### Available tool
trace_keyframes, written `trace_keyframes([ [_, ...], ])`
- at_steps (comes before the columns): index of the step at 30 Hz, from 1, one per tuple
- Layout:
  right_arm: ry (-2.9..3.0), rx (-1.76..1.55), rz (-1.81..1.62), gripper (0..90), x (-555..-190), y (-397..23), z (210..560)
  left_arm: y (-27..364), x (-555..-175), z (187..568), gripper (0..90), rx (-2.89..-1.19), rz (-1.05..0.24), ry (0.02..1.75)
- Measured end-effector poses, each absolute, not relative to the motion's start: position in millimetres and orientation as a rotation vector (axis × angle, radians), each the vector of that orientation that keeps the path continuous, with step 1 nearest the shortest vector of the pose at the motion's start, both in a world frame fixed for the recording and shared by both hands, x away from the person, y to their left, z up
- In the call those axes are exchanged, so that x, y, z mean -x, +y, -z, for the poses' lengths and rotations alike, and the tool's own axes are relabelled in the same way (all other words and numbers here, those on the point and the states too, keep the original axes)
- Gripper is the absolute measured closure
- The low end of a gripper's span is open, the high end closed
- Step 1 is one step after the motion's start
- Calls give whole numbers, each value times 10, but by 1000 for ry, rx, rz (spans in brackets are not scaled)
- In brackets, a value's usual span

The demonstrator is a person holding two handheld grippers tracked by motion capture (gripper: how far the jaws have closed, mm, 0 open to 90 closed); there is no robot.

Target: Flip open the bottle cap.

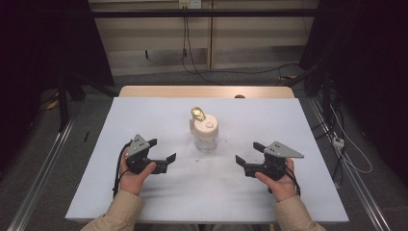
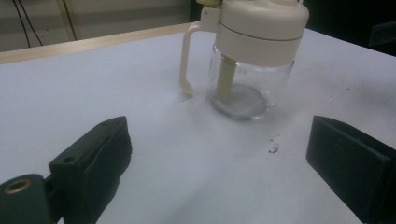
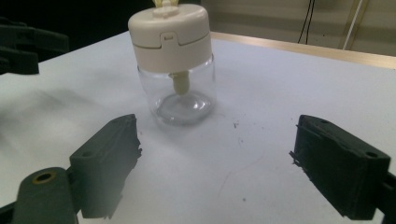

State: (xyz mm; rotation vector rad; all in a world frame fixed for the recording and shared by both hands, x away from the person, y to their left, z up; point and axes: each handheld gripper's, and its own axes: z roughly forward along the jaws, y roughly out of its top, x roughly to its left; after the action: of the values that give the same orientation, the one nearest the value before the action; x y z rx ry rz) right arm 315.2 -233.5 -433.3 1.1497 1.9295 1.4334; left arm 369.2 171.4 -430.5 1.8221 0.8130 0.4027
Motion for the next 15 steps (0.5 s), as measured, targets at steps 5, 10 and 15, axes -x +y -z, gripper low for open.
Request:
trace_keyframes([
  [5, 1926, -1144, -1433, 133, -3061, -2406, 4354, 1849, -3651, 4325, 59, -1808, -395, 843],
  [10, 1901, -1169, -1430, 133, -2999, -2504, 4380, 1897, -3628, 4325, 57, -1808, -389, 840],
  [15, 1903, -1163, -1400, 133, -2949, -2560, 4419, 1942, -3596, 4316, 58, -1812, -394, 833],
])
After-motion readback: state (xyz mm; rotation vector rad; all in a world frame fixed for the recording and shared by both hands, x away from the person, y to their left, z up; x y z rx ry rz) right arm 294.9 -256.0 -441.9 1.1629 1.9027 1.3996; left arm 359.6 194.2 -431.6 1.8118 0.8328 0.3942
